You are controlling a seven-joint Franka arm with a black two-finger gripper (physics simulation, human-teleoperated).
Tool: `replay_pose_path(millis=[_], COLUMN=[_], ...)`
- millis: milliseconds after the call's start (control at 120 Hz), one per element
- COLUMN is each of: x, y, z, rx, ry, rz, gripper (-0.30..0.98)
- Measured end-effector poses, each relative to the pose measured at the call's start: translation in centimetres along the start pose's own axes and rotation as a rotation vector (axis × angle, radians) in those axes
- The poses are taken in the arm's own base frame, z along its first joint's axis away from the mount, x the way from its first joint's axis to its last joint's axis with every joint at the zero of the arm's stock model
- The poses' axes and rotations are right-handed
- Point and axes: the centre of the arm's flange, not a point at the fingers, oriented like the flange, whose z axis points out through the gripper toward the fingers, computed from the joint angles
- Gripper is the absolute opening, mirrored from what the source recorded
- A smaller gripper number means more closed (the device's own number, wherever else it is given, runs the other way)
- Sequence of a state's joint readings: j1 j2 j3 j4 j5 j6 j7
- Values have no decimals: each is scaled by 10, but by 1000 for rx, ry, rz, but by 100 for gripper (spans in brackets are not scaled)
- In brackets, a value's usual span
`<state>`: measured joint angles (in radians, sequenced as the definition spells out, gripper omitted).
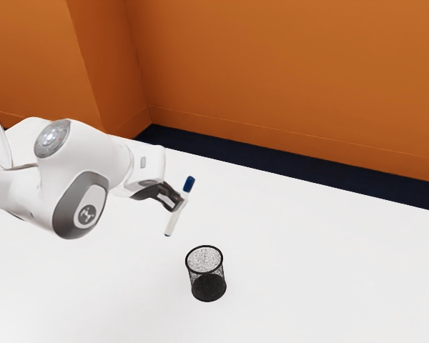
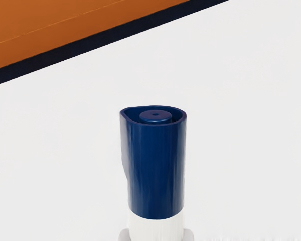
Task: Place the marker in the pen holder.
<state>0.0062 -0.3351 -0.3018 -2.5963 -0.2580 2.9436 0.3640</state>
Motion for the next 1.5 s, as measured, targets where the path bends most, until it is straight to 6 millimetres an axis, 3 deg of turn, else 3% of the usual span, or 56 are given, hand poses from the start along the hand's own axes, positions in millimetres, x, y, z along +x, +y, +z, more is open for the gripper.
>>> replay_pose_path(millis=[133,208,458,750,1000,1175,1325,1400,1500], x=[-1,13,30,12,4,0,1,25,122], y=[10,9,23,46,53,53,51,46,21], z=[28,45,77,86,92,93,93,89,60], rx=[-36,-57,-106,-126,-132,-134,-136,-170,-213], ry=[-34,-34,-41,-57,-57,-60,-67,-112,-171], rz=[-3,-10,8,41,50,30,20,25,78], gripper=[-5,-5,-5,-5,-4,33,51,56,61])
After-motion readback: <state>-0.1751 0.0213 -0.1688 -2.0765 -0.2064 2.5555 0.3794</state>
